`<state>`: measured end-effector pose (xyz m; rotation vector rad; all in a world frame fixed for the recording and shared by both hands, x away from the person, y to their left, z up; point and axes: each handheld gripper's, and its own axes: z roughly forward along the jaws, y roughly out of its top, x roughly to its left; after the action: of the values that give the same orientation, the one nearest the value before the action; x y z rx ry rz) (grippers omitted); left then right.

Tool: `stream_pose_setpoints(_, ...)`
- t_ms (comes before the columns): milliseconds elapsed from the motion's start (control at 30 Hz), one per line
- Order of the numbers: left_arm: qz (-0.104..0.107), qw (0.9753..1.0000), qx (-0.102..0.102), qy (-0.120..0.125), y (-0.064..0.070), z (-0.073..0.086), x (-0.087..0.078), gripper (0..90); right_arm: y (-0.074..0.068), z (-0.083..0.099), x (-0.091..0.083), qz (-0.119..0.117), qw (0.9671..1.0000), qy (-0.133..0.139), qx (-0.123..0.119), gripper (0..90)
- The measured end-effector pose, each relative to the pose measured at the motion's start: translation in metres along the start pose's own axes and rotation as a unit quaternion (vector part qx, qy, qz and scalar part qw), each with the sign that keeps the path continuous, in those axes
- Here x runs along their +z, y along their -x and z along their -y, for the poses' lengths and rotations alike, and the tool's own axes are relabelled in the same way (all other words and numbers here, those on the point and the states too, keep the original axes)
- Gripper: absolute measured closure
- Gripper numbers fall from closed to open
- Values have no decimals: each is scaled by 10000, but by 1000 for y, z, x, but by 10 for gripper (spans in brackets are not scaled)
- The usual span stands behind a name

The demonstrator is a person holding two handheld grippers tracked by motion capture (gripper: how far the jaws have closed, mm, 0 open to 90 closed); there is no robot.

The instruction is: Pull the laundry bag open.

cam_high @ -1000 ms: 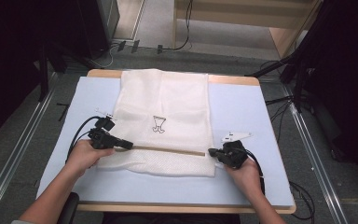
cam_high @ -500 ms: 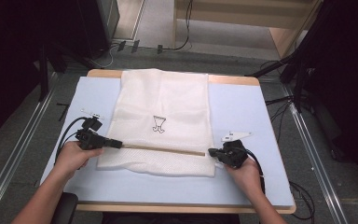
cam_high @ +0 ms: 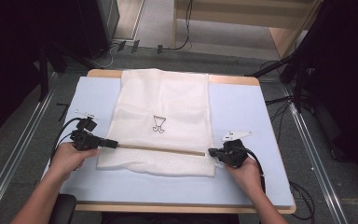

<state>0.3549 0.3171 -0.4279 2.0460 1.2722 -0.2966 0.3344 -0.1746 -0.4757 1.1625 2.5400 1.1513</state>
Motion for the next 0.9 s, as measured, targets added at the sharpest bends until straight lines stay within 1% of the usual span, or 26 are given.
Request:
stream_pose_setpoints(33, -51, 10000, -49, 43, 0, 0, 0, 887, 0, 0, 0, -8, 10000, 5, -12, 900)
stream_pose_setpoints(67, -126, 9999, -66, 20, 0, 0, -1, 888, 0, 0, 0, -10, 10000, 7, -1, 900)
stream_pose_setpoints(133, -113, 9998, -154, 58, -2, 1, -2, 888, 0, 0, 0, -12, 10000, -1, -10, 900)
stream_pose_setpoints(167, -62, 9998, -165, 35, -3, 2, -3, 888, 0, 0, 0, -16, 10000, 4, -12, 900)
stream_pose_setpoints(200, -110, 9999, -128, 16, -3, 3, -3, 887, 0, -1, 0, -21, 10000, -5, -9, 900)
stream_pose_setpoints(233, -96, 9999, -142, 7, -3, 3, -3, 887, 0, -1, 0, -29, 10000, -11, -8, 900)
stream_pose_setpoints(267, -77, 9999, -114, -12, -4, 3, -4, 887, 0, -1, 0, -34, 10000, -14, -10, 900)
stream_pose_setpoints(300, -103, 9998, -170, 45, -4, 3, -5, 887, 1, -1, 0, -40, 10000, -11, -13, 900)
stream_pose_setpoints(333, -130, 9998, -160, 14, -5, 4, -5, 887, 1, -1, 0, -43, 10000, -11, -20, 900)
stream_pose_setpoints(367, -214, 9997, -153, 18, -5, 4, -6, 887, 1, -1, 0, -41, 10000, -11, -20, 900)
stream_pose_setpoints(400, -232, 9996, -181, 8, -6, 5, -7, 887, 0, -1, 0, -39, 10000, -13, -13, 900)
stream_pose_setpoints(433, -206, 9996, -192, 20, -7, 5, -8, 888, 1, -1, 0, -46, 10000, -18, -33, 900)
stream_pose_setpoints(467, -263, 9994, -216, 72, -7, 6, -10, 888, 1, -1, 0, -42, 10000, -17, -26, 900)
stream_pose_setpoints(500, -322, 9993, -205, 51, -8, 6, -12, 888, 1, -1, 1, -44, 10000, -19, -27, 900)
stream_pose_setpoints(533, -442, 9987, -221, 108, -9, 8, -15, 888, 1, -1, 0, -45, 10000, -36, -30, 900)
stream_pose_setpoints(567, -556, 9980, -275, 124, -11, 9, -18, 888, 1, -1, 0, -40, 10000, -40, -25, 900)
stream_pose_setpoints(600, -561, 9979, -316, 118, -15, 11, -22, 888, 1, -1, 0, -41, 10000, -44, -30, 900)
stream_pose_setpoints(633, -692, 9967, -394, 177, -19, 14, -26, 888, 1, -2, 0, -42, 10000, -51, -26, 900)
stream_pose_setpoints(667, -701, 9961, -491, 207, -24, 17, -30, 888, 1, -2, 0, -48, 10000, -54, -29, 900)
stream_pose_setpoints(700, -653, 9959, -573, 238, -29, 20, -34, 888, 1, -2, 0, -54, 10000, -56, -15, 900)
stream_pose_setpoints(733, -659, 9956, -601, 290, -31, 22, -36, 888, 1, -2, 1, -52, 10000, -63, 2, 900)
stream_pose_setpoints(767, -630, 9958, -595, 294, -31, 23, -37, 888, 1, -2, 1, -55, 10000, -71, 7, 900)
stream_pose_setpoints(800, -689, 9958, -535, 278, -30, 23, -37, 888, 2, -3, 1, -64, 9999, -83, 0, 900)
stream_pose_setpoints(867, -741, 9958, -478, 252, -28, 23, -36, 887, 2, -3, 1, -81, 9999, -91, -19, 900)
stream_pose_setpoints(900, -715, 9957, -504, 289, -28, 23, -37, 887, 2, -3, 1, -92, 9999, -87, -18, 900)
